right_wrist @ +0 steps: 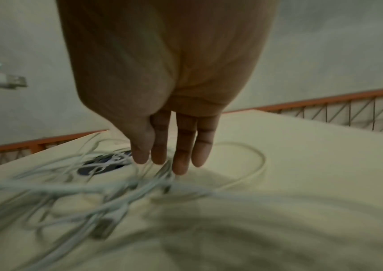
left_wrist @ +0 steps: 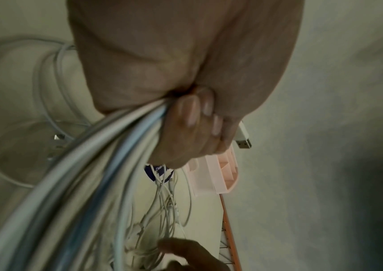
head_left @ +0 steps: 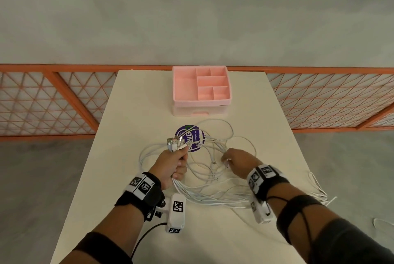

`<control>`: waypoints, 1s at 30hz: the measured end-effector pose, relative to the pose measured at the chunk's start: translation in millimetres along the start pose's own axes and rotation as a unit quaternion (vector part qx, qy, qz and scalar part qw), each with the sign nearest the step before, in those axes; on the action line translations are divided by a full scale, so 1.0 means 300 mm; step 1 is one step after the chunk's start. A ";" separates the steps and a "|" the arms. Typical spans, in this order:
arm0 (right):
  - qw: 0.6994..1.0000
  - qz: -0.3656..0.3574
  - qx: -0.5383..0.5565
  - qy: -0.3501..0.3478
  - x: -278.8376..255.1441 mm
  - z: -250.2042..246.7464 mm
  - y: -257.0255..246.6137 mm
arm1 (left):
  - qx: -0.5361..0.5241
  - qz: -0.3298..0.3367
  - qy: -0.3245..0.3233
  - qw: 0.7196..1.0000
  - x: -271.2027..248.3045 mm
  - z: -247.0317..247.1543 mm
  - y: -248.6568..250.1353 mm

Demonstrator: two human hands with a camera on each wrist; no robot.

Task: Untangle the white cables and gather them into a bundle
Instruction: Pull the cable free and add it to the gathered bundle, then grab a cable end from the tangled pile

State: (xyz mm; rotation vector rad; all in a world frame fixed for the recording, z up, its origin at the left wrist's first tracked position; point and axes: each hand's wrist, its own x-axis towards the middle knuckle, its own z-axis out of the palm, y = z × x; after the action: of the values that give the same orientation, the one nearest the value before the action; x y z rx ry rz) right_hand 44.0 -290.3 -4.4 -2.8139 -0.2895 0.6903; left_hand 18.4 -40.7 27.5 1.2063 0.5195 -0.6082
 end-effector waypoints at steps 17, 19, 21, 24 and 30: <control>0.996 -0.067 -0.036 -0.036 0.046 0.105 0.011 | -0.002 0.017 0.007 1.000 -0.003 0.014 0.010; 0.996 -0.067 -0.036 -0.042 0.043 0.106 0.014 | 0.001 0.015 0.007 1.000 -0.003 0.016 0.009; 0.995 -0.067 -0.048 -0.051 0.039 0.110 0.011 | 0.007 0.016 0.007 1.000 -0.006 0.019 0.008; 0.996 -0.058 -0.050 -0.043 0.036 0.116 0.007 | 0.011 0.019 0.011 1.000 -0.011 0.022 0.010; 1.000 0.002 0.011 0.001 0.021 0.088 0.004 | 0.006 0.022 0.012 1.000 -0.012 0.029 0.020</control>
State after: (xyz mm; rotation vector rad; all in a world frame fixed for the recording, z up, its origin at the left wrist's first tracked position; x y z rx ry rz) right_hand 37.3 -285.4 -30.3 -2.7945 -0.2747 0.6859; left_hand 20.2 -46.9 36.5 1.2348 0.5093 -0.5603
